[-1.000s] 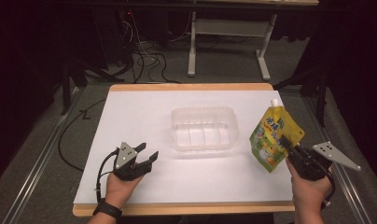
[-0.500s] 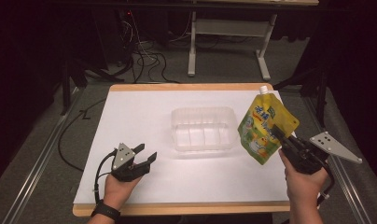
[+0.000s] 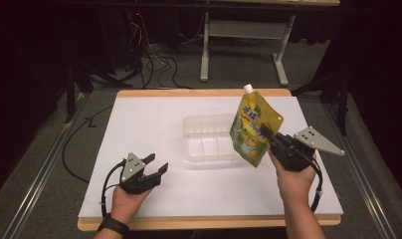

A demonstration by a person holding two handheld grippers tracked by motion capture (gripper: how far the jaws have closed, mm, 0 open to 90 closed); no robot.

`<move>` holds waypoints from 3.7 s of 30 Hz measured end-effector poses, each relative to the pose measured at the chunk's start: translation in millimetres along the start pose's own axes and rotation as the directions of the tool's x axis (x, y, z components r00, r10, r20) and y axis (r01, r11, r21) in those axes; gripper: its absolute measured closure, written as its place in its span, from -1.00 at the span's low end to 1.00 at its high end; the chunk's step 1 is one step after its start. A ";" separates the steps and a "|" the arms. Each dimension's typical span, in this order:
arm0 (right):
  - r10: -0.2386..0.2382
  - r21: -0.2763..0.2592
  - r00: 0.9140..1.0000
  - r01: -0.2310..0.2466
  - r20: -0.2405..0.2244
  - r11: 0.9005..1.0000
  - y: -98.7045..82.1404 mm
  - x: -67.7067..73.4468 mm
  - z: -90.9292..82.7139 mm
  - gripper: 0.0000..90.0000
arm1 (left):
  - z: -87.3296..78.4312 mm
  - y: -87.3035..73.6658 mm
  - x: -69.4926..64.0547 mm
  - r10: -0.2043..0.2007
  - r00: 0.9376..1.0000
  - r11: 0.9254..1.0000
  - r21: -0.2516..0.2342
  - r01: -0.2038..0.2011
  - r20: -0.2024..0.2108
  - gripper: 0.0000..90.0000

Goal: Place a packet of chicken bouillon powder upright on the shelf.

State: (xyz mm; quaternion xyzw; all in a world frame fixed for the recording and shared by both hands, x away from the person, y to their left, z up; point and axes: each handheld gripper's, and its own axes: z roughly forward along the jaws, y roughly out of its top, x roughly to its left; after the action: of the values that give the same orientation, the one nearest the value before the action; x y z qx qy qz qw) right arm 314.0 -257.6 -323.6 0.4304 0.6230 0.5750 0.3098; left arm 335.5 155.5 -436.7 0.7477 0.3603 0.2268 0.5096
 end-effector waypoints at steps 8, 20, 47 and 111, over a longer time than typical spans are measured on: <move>-0.003 0.005 1.000 0.003 -0.014 1.000 -2.8 12.6 33.8 1.00 | 0.3 -0.3 0.5 0.002 1.000 1.000 0.002 -0.002 -0.001 -0.07; 0.012 0.006 1.000 -0.012 -0.012 1.000 -5.5 22.5 70.6 1.00 | 0.6 -0.5 0.4 0.001 1.000 1.000 0.005 -0.001 0.000 -0.07; 0.021 0.046 0.998 -0.024 0.057 0.999 -14.9 39.3 132.3 1.00 | -0.3 0.0 2.8 -0.013 1.000 1.000 -0.003 0.013 0.010 -0.06; 0.047 0.243 0.997 -0.033 -0.053 0.970 -61.4 34.1 125.3 0.45 | 100.9 32.0 -23.4 -0.018 0.995 0.991 0.133 0.031 -0.098 0.66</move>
State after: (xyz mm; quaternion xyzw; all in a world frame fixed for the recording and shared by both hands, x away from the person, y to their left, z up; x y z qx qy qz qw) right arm 398.3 -168.9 -398.7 0.4603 0.6884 0.5134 0.2250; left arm 401.7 70.1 -444.5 0.7639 0.4082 0.2319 0.4428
